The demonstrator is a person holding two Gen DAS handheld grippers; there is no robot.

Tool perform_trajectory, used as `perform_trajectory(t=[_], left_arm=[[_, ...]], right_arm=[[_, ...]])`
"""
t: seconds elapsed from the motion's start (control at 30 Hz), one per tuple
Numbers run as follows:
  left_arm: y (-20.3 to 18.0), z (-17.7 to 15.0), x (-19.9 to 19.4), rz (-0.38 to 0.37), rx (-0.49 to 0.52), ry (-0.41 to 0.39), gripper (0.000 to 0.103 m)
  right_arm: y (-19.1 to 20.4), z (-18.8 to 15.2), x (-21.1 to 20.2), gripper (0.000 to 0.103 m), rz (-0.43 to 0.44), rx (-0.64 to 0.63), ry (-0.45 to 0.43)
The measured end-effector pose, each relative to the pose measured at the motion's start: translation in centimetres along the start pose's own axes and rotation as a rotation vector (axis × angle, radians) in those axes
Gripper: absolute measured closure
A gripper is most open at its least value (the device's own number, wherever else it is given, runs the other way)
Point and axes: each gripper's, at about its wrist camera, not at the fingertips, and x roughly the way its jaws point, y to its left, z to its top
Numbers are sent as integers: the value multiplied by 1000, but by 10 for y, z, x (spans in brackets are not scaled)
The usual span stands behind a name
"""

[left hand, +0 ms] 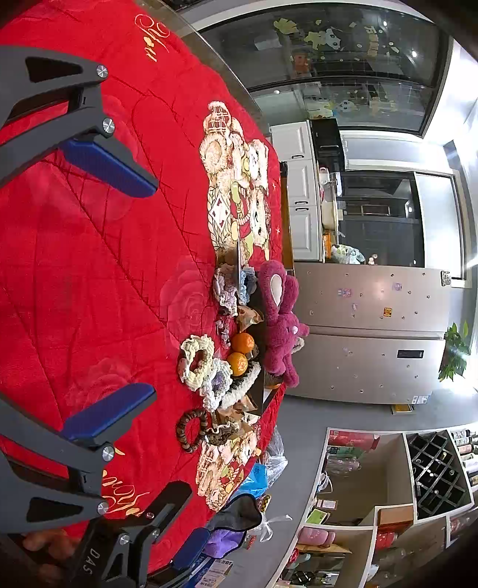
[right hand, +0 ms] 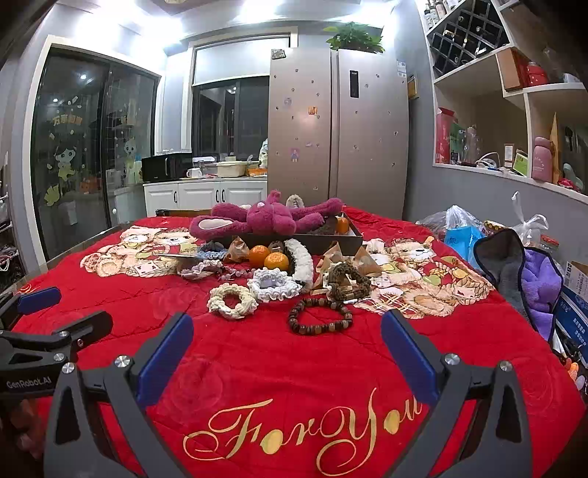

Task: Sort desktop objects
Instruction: 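Move both tools over the scattered accessories on the red quilt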

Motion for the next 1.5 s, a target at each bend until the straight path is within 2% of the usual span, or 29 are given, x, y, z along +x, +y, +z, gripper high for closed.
perform_trajectory(t=[1.23, 1.5], left_arm=[[2, -1, 5, -2, -19, 8, 0], [10, -2, 13, -26, -52, 58, 0]], right_arm=[[2, -1, 2, 0, 9, 1, 12], [3, -1, 9, 0, 27, -10, 45]])
